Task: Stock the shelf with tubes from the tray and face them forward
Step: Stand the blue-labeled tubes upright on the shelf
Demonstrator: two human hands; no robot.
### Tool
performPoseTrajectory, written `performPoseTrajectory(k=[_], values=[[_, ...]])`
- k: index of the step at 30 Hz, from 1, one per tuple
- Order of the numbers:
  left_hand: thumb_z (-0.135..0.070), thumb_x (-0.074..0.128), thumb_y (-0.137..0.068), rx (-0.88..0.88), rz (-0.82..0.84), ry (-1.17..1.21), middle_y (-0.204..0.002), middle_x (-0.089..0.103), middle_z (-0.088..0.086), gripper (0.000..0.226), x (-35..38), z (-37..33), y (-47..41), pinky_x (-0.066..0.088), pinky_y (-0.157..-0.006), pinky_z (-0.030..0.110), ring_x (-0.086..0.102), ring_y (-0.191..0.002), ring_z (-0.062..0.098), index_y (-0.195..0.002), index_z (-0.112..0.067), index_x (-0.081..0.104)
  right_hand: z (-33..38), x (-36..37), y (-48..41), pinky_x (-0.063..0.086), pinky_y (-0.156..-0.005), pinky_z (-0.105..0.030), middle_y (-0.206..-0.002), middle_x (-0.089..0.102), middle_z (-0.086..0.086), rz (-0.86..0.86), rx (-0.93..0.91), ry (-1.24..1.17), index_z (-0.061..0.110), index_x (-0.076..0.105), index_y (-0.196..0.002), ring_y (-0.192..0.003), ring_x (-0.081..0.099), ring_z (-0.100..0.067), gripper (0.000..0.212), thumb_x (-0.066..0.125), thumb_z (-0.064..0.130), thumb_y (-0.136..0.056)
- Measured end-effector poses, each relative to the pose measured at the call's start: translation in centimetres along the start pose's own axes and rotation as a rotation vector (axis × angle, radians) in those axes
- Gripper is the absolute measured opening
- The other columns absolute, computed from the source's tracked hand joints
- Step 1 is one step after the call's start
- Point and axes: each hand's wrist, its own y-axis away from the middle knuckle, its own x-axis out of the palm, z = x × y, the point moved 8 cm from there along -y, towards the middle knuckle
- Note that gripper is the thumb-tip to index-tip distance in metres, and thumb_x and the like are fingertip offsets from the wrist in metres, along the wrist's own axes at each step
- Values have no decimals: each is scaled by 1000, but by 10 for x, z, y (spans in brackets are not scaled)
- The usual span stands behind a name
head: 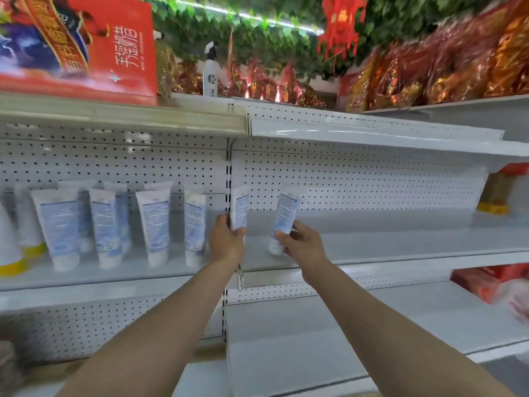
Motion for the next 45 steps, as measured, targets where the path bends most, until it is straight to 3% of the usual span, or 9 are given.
performPoseTrajectory(k=[3,7,11,17,23,29,35,45], values=[[-17,60,-92,-21,-55,-78,-108,65,5,28,0,14,-17,40,-74,28,57,-86,22,-119,-16,51,-13,7,-30,57,-90,-43,-93,76,1,34,16,84,33,72,-95,-91,72,-19,21,76,18,-81],[-16,60,-92,-56,-103,-65,-112,65,7,25,3,26,-32,42,-79,30,61,-99,28,-116,-15,51,-27,22,-59,56,-90,-43,-94,76,1,70,18,174,32,73,-93,-90,71,-19,20,78,21,-77],[-13,60,-92,-38,-140,-65,-110,66,8,24,5,31,-42,42,-80,30,58,-93,22,-114,-14,52,-42,39,-78,56,-90,-41,-96,75,2,103,33,197,30,72,-105,-90,71,-17,30,79,25,-76],[-16,59,-92,-87,-171,-65,-118,65,7,34,6,38,-53,48,-93,38,61,-105,28,-125,-18,52,-48,56,-92,57,-86,-39,-94,75,2,109,5,222,25,71,-101,-87,70,-17,23,77,25,-79],[-16,59,-93,-91,-176,-95,-121,63,8,35,4,39,-56,42,-88,30,59,-109,28,-128,-14,53,-50,58,-98,57,-84,-36,-90,75,3,96,0,269,20,74,-101,-87,71,-16,25,78,27,-78],[-20,59,-94,-148,-201,-118,-115,63,12,25,2,41,-54,40,-82,30,60,-104,29,-116,-7,56,-48,61,-95,57,-83,-38,-87,76,2,90,-32,248,23,75,-96,-84,71,-17,19,77,27,-78],[-15,58,-95,-127,-177,-82,-103,62,9,20,2,38,-52,39,-79,29,53,-88,21,-112,-5,55,-44,57,-90,54,-79,-24,-87,74,6,92,-34,212,23,75,-102,-84,70,-11,21,77,23,-81],[-17,54,-97,-112,-186,-184,-94,53,5,12,2,36,-47,40,-80,32,50,-88,22,-106,-9,51,-47,57,-89,57,-82,-29,-88,75,7,99,-24,175,24,75,-101,-84,70,-11,22,77,24,-80]])
